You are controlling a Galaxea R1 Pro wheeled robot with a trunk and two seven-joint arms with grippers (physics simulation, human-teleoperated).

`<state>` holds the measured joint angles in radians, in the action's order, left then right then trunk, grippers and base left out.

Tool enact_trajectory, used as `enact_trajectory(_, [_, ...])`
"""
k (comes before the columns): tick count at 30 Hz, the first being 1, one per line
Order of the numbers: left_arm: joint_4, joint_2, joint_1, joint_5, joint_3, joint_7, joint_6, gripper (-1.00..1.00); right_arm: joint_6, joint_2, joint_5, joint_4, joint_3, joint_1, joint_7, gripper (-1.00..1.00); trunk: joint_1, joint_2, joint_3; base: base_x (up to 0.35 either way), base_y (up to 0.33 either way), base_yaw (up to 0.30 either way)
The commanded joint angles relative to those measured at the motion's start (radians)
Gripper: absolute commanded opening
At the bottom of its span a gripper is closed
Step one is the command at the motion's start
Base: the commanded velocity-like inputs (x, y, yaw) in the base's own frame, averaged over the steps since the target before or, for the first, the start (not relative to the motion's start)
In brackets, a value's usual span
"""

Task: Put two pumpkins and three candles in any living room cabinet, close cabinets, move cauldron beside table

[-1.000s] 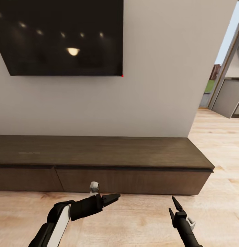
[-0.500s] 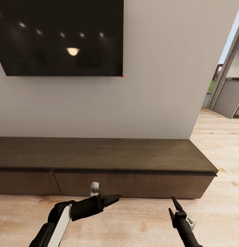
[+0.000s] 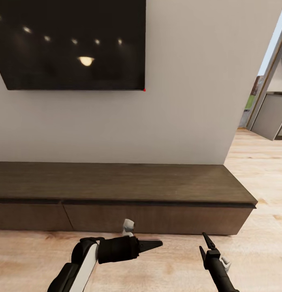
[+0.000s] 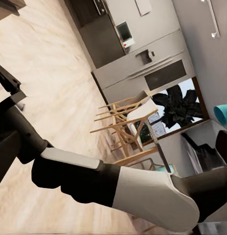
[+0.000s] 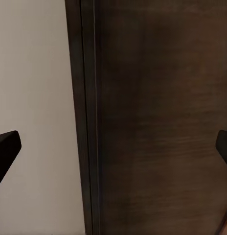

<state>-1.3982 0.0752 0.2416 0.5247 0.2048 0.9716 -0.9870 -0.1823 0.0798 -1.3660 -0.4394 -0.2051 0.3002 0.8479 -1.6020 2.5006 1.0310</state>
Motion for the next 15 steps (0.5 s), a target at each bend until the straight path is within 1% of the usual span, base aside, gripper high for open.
enact_trajectory(1, [0.0,0.001,0.0,0.001,0.008,0.002,-0.004,1.0,-0.003,0.0,-0.011,-0.001,0.0,0.001,0.003,1.0,0.0,0.0,0.001,0.0,0.0,0.0])
enact_trajectory(3, [-0.001,0.001,0.0,0.001,0.012,0.001,-0.004,1.0,0.001,0.001,-0.013,-0.004,0.0,0.001,0.003,1.0,0.0,0.0,0.001,0.0,0.0,0.0])
enact_trajectory(9, [-0.001,-0.003,0.001,0.001,0.009,0.001,-0.004,1.0,0.005,0.001,-0.014,-0.013,0.0,0.003,0.005,1.0,-0.002,0.002,0.024,0.0,0.0,0.0])
enact_trajectory(15, [-0.001,-0.005,0.001,0.001,0.007,0.001,-0.005,1.0,0.028,0.002,-0.01,-0.015,0.001,0.03,0.01,1.0,-0.005,0.003,0.047,0.0,0.0,0.0])
